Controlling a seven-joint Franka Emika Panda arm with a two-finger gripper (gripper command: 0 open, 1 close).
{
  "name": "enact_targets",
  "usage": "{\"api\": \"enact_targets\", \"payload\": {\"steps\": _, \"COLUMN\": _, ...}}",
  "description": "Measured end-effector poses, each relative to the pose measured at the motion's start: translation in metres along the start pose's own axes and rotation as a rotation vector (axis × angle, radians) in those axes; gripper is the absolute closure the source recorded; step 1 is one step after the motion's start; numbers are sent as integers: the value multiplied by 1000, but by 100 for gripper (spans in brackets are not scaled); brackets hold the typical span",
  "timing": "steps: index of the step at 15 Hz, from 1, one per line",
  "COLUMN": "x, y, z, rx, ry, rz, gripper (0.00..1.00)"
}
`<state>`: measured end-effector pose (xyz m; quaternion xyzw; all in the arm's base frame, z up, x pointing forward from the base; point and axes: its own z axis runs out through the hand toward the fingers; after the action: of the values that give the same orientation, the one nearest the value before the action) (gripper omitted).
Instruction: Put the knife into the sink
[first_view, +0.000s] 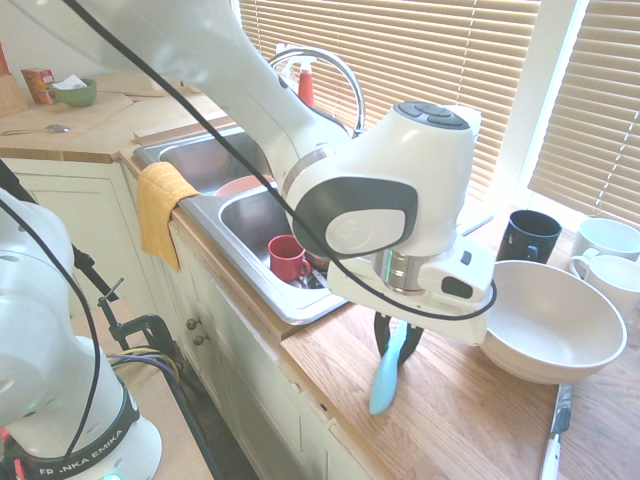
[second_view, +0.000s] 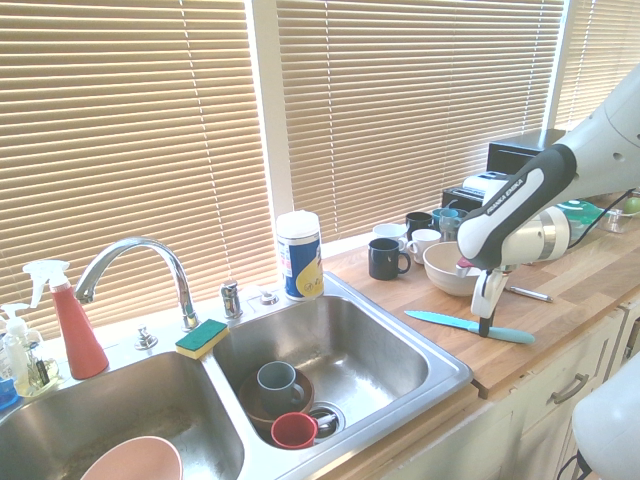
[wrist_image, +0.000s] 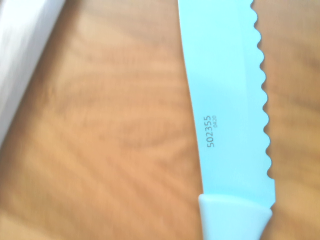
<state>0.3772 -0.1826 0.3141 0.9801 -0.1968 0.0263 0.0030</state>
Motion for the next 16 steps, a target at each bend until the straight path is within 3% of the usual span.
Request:
{"api": "enact_targets", "payload": {"steps": 6, "x": 55, "y": -13, "z": -67, "rx": 45, "ry": 38, "rz": 35, "gripper": 100}}
{"api": "enact_targets", "payload": {"steps": 10, "x": 60, "y": -31, "z": -114, "rx": 50, "ry": 84, "rz": 84, "gripper": 100}}
{"api": "enact_targets", "payload": {"steps": 13, "x": 54, "y": -73, "z": -139, "rx": 26, "ry": 156, "rz": 174, "gripper": 100}}
{"api": "enact_targets", "payload": {"steps": 16, "x": 45, "y": -135, "z": -135, "rx": 27, "ry": 194, "rz": 296, "gripper": 100}}
